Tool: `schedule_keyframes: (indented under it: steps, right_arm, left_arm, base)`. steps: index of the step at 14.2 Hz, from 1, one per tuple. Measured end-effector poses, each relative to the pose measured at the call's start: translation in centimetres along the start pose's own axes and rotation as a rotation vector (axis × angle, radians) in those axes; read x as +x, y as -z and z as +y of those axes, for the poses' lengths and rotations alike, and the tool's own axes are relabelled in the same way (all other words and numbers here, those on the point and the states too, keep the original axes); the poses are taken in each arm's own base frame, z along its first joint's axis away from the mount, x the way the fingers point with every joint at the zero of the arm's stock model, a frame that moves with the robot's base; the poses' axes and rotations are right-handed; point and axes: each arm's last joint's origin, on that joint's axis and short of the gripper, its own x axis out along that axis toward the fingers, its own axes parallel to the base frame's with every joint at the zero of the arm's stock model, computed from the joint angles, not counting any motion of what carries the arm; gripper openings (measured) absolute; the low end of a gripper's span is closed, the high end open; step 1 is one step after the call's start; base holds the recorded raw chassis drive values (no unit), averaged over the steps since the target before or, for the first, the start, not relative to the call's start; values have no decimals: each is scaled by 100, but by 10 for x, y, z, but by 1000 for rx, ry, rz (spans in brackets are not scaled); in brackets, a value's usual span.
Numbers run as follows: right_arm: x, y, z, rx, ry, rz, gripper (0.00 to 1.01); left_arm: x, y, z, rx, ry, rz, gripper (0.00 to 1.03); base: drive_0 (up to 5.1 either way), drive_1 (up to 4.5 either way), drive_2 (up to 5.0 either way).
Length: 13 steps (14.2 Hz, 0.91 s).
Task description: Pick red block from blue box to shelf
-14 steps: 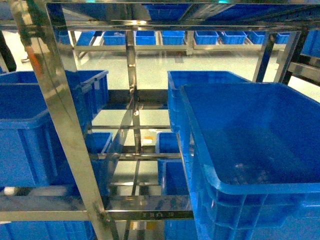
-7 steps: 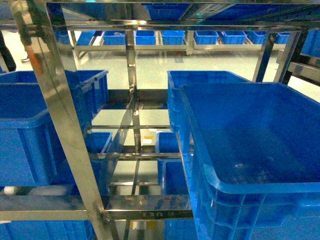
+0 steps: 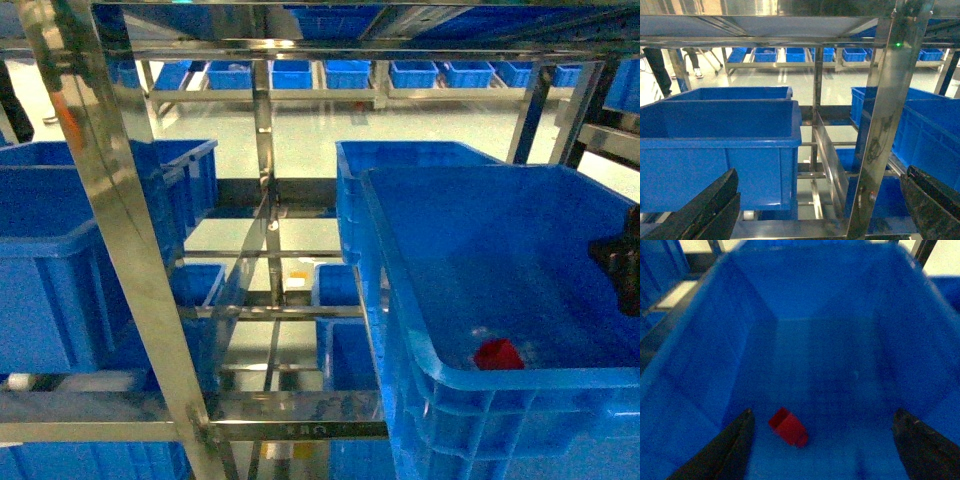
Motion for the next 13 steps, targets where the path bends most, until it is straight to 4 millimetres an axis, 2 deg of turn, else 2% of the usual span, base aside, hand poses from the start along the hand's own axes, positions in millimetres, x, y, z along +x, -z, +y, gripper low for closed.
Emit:
schedule_keyframes:
  steps: [1,2,3,4,7,8,9,10,11,13]
  right_arm:
    - [-23,-7,5,-7,-14,-89,95]
    - [-41,-8,9,-17,-5,-222,97]
    - [-56,1,8,-25,31,-368,84]
    - [-66,21,1,-27,57,-396,70]
    - [-89,28,-8,-30,66,-491,32]
    - [-91,42,-10,-36,63,-419,19]
    - [-95,49,-12,-37,62,-400,8]
    - [-104,45,-21,-38,66,-437,2]
    - [-110,44,-24,-34,85,-455,2]
    - [-120,53,-22,-37,68,-433,2]
  left_arm:
    - [0,0,0,0,0,0,98]
    - [0,0,0,0,0,0,98]
    - [0,0,0,0,0,0,98]
    - [0,0,0,0,0,0,98]
    - [0,0,0,0,0,0,98]
    - [0,0,0,0,-1,0,98]
    - [0,0,0,0,0,0,98]
    - [0,0,0,0,1,0,98]
    - [0,0,0,0,0,0,98]
    - [0,0,0,0,0,0,98]
  base:
    - [0,0,0]
    - [0,0,0]
    - [0,0,0]
    - [0,0,0]
    - [0,0,0]
    - [0,0,0]
    - [0,0,0]
    - [0,0,0]
    - [0,0,0]
    - [0,0,0]
